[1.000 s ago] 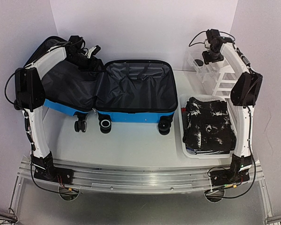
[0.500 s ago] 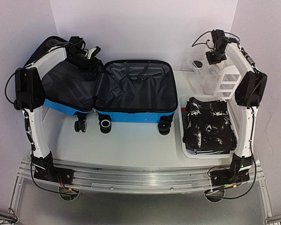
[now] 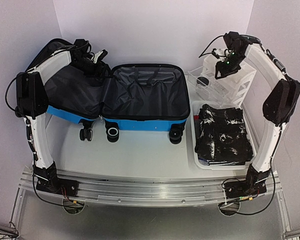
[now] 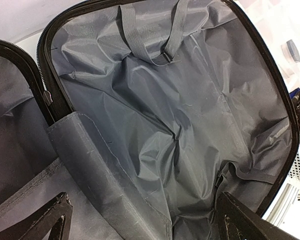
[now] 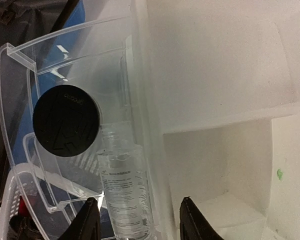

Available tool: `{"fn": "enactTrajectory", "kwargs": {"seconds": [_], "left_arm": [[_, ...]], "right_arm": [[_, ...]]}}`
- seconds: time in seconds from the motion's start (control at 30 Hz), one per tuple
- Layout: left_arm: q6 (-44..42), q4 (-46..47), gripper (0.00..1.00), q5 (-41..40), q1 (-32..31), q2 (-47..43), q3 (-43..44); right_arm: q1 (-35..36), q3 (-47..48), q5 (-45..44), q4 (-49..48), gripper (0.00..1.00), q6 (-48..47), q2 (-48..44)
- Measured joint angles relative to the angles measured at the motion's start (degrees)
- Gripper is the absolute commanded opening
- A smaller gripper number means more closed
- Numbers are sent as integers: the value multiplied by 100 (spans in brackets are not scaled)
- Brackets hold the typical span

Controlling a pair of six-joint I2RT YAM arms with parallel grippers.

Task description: Open, take out, and arrange the luggage

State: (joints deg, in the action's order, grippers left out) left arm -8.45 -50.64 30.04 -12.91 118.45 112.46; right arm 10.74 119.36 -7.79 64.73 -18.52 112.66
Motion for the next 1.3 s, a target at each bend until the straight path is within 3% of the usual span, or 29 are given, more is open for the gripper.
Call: {"fn": "enactTrajectory", "kwargs": {"seconds": [0.27, 0.4, 0.63, 0.97, 1.13, 1.3], "left_arm": [[0, 26, 99, 4, 0, 0, -84], [0, 27, 99, 2, 0, 0, -155], [0, 27, 99, 2, 0, 0, -161], [86, 27, 100, 32, 0, 0, -161], [88, 28, 100, 32, 0, 0, -171], [95, 33, 100, 40, 0, 0, -213]], "right_arm": [[819, 1180, -308, 305, 55, 144, 163], [1158, 1243, 51, 324, 55, 337, 250], [1179, 1178, -109, 627, 48, 855, 811], [1170, 875, -121, 1078, 20, 1190, 873], [1170, 643, -158, 1116, 1, 1269, 873], [1164, 659, -233, 1154, 0, 1280, 885]]}}
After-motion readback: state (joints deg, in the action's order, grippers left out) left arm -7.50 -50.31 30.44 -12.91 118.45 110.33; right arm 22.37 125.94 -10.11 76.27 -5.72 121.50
